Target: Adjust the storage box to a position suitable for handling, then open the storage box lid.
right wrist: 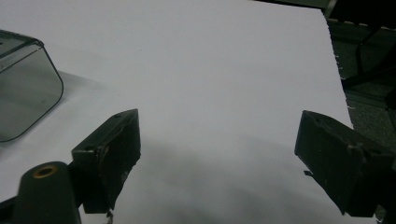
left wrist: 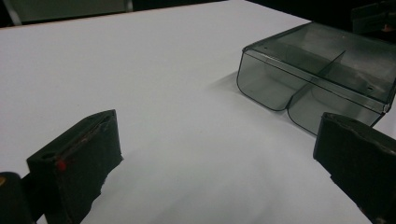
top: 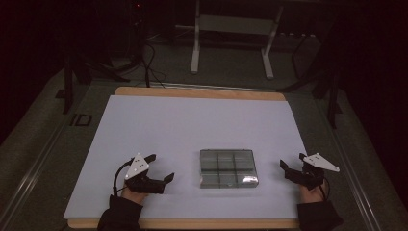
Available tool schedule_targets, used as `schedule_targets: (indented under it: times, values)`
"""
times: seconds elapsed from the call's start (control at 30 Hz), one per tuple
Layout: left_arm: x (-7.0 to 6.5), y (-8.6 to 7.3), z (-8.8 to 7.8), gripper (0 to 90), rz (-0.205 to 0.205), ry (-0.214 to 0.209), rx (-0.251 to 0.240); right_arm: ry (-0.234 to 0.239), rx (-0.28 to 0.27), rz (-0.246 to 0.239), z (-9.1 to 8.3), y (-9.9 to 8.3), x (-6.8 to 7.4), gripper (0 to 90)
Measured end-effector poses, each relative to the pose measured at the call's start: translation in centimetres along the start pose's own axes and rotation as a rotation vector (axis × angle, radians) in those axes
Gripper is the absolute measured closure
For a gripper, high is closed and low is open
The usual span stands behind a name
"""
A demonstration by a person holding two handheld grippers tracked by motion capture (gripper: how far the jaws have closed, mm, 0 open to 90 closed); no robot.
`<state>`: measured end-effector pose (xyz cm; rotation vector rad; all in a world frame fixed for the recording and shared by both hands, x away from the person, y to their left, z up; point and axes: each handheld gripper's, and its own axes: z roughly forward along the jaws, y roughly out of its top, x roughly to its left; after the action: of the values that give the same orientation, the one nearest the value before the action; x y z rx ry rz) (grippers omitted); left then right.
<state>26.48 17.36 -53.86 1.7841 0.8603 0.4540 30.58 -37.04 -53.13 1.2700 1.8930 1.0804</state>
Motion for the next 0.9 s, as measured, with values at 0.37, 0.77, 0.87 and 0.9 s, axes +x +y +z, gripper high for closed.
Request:
schedule_targets:
  times: [0.37,0.77,0.87,0.9]
  values:
    - [0.1,0.0,0.1,2.0,-0.003,-0.015,0.007,0.007,0.004,0.0,0.0,0.0,0.0,14.1]
    - [0.8,0.5,0.9,2.0,-0.061,-0.162,0.083,0.082,0.049,0.025,0.3,0.3,-0.3,14.3]
    - [0.4,0.9,1.5,2.0,-0.039,-0.181,0.146,0.122,0.079,0.006,0.4,0.4,0.0,14.0]
    - [0.2,1.0,1.6,2.0,-0.024,-0.178,0.155,0.132,0.082,0.002,0.5,0.4,0.0,14.0]
